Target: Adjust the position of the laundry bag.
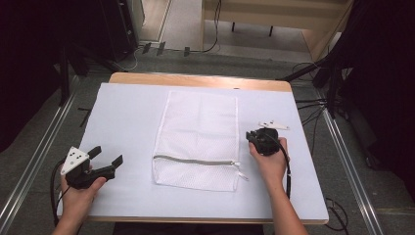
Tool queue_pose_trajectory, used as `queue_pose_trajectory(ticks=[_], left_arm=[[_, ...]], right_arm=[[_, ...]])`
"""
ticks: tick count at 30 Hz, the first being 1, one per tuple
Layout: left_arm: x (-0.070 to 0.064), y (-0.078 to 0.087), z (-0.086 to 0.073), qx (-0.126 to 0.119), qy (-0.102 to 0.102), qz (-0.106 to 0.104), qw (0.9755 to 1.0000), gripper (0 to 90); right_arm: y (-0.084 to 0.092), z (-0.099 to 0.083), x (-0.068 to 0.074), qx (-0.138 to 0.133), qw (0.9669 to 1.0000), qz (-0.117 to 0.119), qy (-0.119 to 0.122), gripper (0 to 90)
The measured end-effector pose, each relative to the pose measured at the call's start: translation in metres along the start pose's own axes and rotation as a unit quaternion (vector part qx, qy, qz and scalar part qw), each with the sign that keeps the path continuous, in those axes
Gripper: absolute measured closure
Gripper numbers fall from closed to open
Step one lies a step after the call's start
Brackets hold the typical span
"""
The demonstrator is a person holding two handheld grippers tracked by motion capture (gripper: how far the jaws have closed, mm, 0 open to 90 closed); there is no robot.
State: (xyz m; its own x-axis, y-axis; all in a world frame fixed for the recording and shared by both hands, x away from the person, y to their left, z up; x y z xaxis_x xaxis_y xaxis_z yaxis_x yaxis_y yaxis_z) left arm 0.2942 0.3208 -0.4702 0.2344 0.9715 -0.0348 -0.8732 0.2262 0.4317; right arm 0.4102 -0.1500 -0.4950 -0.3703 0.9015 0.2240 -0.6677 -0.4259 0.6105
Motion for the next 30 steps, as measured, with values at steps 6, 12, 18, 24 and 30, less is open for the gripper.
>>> queue_pose_trajectory(ticks=[6, 12, 18, 24, 30], left_arm=[[-0.003, 0.0, 0.0, 0.001, 0.002, -0.002, 1.0, 13.7], [-0.009, 0.0, 0.0, 0.003, -0.004, -0.005, 1.0, 13.7], [-0.016, 0.0, 0.0, 0.0, -0.008, -0.01, 0.9999, 13.8], [-0.017, 0.001, -0.001, 0.003, -0.006, -0.013, 0.9999, 13.9], [-0.015, 0.0, -0.001, 0.003, -0.003, -0.014, 0.9999, 14.0]], right_arm=[[0.034, -0.027, 0.01, -0.021, 0.9994, 0.026, -0.004, 63.9], [0.059, -0.061, 0.028, -0.009, 0.9986, 0.052, 0.002, 53.6], [0.06, -0.081, 0.054, 0.01, 0.9959, 0.088, 0.016, 43.9], [0.045, -0.09, 0.072, 0.03, 0.9953, 0.079, 0.047, 37.3], [0.035, -0.09, 0.083, 0.033, 0.9957, 0.046, 0.074, 38.0]])
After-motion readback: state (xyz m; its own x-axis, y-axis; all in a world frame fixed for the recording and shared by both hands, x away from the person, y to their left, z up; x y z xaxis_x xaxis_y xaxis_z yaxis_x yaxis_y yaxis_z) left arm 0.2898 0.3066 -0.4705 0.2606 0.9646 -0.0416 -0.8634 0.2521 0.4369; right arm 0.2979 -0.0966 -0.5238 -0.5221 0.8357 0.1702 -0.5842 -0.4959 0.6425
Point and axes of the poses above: each handheld gripper's, and its own axes: y roughly backward along the jaws, z roughly out of its top, x roughly to its left, the point moved 6 cm from there along -y, roughly forward along the jaws, and after that the axes turned 7 degrees about z, right-handed, at the moved point
